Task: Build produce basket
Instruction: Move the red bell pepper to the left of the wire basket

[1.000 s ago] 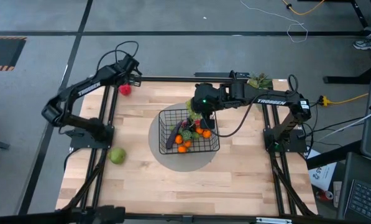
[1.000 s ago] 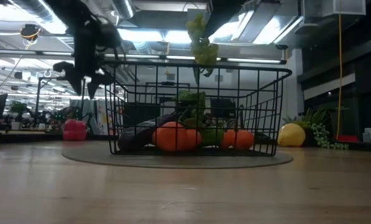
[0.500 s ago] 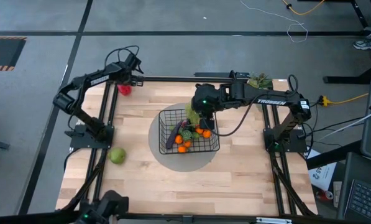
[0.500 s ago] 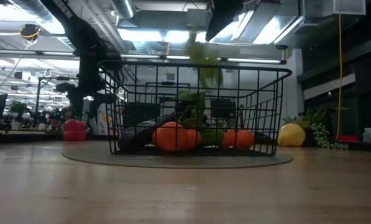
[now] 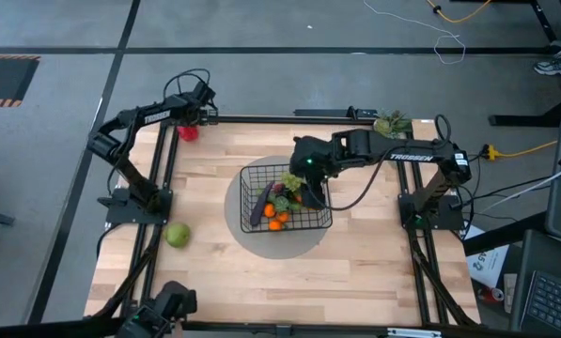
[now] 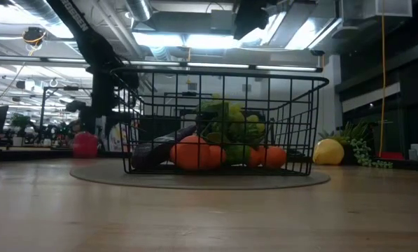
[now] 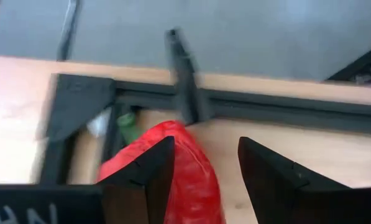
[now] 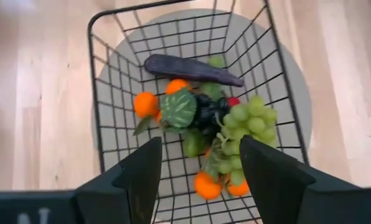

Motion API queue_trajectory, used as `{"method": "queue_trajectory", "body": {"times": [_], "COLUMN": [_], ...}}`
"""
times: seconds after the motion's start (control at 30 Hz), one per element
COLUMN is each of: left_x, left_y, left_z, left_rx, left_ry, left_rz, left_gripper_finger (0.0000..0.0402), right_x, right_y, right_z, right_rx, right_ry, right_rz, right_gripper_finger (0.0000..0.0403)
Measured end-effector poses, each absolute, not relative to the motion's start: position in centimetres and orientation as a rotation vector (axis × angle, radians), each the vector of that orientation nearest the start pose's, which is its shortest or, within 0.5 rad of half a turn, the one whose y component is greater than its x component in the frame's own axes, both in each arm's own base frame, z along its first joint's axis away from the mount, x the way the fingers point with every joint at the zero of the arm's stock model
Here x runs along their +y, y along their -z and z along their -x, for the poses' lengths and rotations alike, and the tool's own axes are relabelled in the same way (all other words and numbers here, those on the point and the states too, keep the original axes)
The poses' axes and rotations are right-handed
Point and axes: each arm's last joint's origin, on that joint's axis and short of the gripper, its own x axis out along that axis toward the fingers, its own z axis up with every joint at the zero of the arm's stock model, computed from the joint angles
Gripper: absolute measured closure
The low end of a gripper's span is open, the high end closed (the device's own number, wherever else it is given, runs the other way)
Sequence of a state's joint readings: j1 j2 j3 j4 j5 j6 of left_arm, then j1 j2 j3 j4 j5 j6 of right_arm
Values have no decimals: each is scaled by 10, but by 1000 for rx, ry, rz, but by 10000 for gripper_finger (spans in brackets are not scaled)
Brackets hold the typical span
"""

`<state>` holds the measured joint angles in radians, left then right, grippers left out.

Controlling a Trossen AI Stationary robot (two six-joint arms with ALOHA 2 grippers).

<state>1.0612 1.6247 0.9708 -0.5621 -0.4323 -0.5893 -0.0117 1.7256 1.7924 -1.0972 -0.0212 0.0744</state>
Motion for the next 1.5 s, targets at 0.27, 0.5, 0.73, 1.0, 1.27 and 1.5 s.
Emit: {"method": "queue_trajectory", "body": {"times": [0.27, 0.5, 0.73, 1.0, 1.27, 1.5], "left_x": [249, 222, 208, 228, 256, 261], "left_y": [-164, -171, -217, -246, -206, -186], "left_z": [-137, -166, -180, -148, -139, -141], "left_rx": [1014, 1087, 998, 848, 933, 987], "left_ry": [-1469, -1056, -1112, -1625, -1699, -1726], "left_rz": [1082, 1166, 882, 669, 825, 896], "left_gripper_finger": [230, 230, 230, 230, 230, 230], "right_x": [11, 12, 12, 12, 12, 12], "right_y": [-355, -354, -354, -354, -354, -354], "right_z": [-345, -344, -344, -344, -343, -343], "right_rx": [1095, 1111, 1116, 1115, 1117, 1118], "right_ry": [-22, -24, -24, -21, -12, -23], "right_rz": [-35, -32, -32, -35, -49, -31], "right_gripper_finger": [187, 188, 187, 187, 187, 187]}}
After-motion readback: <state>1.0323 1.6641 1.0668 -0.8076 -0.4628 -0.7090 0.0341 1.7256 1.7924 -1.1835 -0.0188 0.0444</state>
